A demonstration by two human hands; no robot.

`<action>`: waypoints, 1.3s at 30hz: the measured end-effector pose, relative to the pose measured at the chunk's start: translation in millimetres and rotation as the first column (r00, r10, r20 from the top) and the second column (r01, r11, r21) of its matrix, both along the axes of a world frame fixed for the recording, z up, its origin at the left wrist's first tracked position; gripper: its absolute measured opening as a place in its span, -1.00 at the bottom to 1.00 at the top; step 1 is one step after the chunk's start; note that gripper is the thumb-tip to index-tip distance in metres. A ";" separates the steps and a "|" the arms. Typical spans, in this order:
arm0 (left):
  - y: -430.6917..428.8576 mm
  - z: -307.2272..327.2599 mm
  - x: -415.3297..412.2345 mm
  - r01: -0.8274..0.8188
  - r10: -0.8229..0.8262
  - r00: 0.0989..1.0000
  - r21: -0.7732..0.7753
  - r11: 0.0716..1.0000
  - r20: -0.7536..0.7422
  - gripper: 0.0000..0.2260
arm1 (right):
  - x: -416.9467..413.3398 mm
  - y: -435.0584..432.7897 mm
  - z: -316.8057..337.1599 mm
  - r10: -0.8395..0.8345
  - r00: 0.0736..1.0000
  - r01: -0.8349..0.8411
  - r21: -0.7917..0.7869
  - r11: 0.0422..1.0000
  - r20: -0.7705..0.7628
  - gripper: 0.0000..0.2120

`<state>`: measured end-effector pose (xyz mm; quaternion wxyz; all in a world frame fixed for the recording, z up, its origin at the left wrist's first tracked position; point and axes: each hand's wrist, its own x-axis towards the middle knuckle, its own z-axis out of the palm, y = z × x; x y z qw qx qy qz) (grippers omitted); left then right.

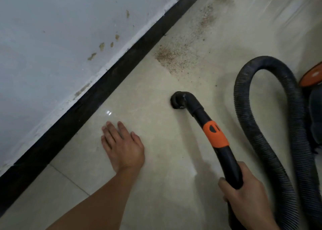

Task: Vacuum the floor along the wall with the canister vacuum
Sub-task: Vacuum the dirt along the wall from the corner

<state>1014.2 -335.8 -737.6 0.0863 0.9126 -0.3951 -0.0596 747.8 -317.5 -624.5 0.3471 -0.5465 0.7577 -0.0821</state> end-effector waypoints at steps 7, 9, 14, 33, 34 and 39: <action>1.4 -0.4 -2.8 -0.007 0.007 1.000 -0.016 1.000 0.004 -0.45 | -21.0 -27.1 -6.4 -0.220 0.969 0.235 -0.137 0.962 0.112 -0.80; 1.9 -0.2 -2.6 -0.001 0.001 1.000 -0.034 0.999 0.016 -0.46 | -9.9 -40.7 -8.3 -0.219 0.953 0.248 -0.122 0.961 0.208 -0.81; 0.1 -0.7 -3.9 -0.004 0.005 1.000 -0.048 0.999 0.028 -0.46 | -8.2 -44.3 -11.3 -0.234 0.925 0.276 -0.107 0.955 0.299 -0.83; 0.6 -7.4 -2.8 -0.015 0.016 0.999 -0.025 1.000 0.042 -0.46 | 31.7 -63.4 -31.1 -0.127 0.921 0.169 -0.084 0.982 0.368 -0.83; 0.2 -7.0 -3.1 -0.013 0.015 0.999 -0.026 1.000 0.042 -0.46 | 32.0 -66.0 -31.2 -0.131 0.922 0.173 -0.086 0.981 0.363 -0.83; 0.6 -5.8 -2.6 -0.014 0.013 0.999 0.024 1.000 0.040 -0.45 | 53.2 -102.1 -31.6 -0.192 0.892 0.263 -0.125 0.957 0.410 -0.82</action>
